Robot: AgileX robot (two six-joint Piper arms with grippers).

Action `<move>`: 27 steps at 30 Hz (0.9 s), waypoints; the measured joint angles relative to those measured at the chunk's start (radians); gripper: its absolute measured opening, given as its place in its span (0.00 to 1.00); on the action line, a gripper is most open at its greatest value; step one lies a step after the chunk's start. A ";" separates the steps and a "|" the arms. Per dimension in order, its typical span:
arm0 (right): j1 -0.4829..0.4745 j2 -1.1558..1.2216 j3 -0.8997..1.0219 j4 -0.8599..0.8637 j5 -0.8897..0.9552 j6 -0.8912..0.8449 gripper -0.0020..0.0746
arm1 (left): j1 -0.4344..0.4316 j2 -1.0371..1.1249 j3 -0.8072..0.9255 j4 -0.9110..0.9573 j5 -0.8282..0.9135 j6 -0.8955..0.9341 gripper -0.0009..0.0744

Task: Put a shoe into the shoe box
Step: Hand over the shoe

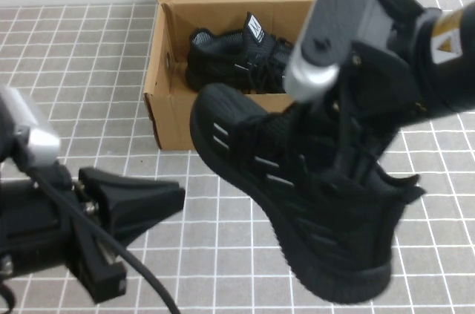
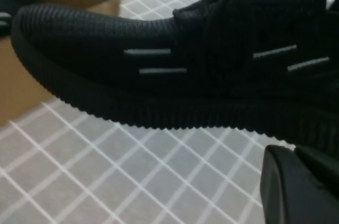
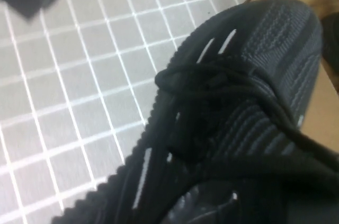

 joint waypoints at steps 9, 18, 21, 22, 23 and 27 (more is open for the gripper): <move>0.000 0.098 -0.106 -0.039 0.018 0.197 0.02 | -0.188 0.008 -0.069 0.094 -0.215 0.010 0.01; 0.000 0.108 -0.143 -0.044 0.034 0.220 0.02 | -0.357 0.160 -0.212 0.286 -0.203 -0.092 0.01; 0.000 0.108 -0.143 -0.060 0.042 0.230 0.02 | -0.382 0.168 -0.233 0.412 -0.254 -0.269 0.01; 0.000 0.108 -0.143 -0.070 0.051 0.230 0.02 | -0.383 0.168 -0.238 0.454 -0.268 -0.325 0.01; 0.000 0.108 -0.143 -0.083 0.062 0.218 0.02 | -0.383 0.168 -0.244 0.497 -0.268 -0.376 0.01; 0.000 0.108 -0.143 -0.107 0.118 0.090 0.02 | -0.342 0.183 -0.290 0.585 -0.152 -0.495 0.01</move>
